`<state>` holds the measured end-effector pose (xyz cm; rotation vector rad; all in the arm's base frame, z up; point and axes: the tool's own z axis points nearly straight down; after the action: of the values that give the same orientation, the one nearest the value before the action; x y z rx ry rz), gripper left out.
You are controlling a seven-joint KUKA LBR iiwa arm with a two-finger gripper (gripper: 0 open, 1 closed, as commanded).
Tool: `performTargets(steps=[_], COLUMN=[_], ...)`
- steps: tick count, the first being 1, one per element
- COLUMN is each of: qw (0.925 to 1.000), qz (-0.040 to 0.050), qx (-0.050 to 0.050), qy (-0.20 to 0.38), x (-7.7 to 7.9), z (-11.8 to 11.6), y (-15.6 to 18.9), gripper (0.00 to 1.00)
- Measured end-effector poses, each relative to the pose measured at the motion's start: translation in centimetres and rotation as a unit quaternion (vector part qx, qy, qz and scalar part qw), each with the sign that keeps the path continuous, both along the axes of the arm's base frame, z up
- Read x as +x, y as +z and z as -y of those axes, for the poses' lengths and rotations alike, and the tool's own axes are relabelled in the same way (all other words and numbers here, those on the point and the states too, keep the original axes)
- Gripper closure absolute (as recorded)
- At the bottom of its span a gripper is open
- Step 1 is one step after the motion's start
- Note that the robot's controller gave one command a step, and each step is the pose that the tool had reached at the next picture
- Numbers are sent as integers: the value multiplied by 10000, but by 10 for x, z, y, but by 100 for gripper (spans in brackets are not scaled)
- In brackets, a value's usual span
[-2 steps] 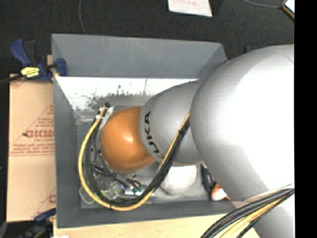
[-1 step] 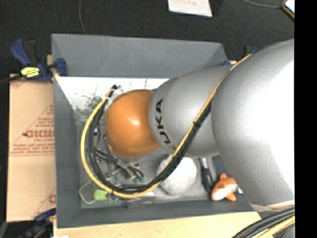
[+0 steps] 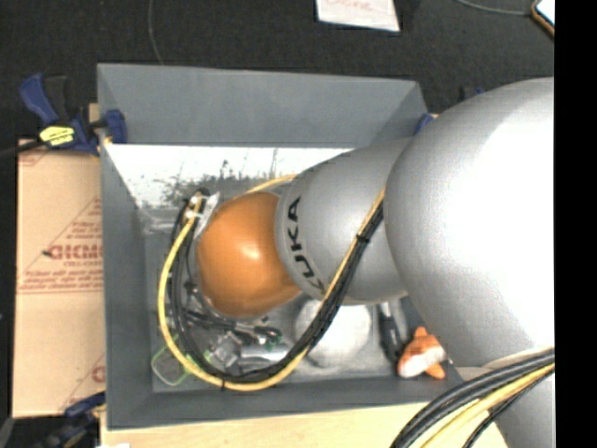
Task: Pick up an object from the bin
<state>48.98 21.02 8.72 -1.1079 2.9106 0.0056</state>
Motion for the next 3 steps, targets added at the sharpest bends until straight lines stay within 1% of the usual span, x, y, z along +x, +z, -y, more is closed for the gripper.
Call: performTargets(steps=[1,2,3], qw=[9964,9964,9948], qz=[81,80,67], qx=[70,71,70], qy=[-835,-841,-1014], x=[-13,-13,-3], z=[3,4,2], y=[-11,-11,83], gripper=[100,100,100])
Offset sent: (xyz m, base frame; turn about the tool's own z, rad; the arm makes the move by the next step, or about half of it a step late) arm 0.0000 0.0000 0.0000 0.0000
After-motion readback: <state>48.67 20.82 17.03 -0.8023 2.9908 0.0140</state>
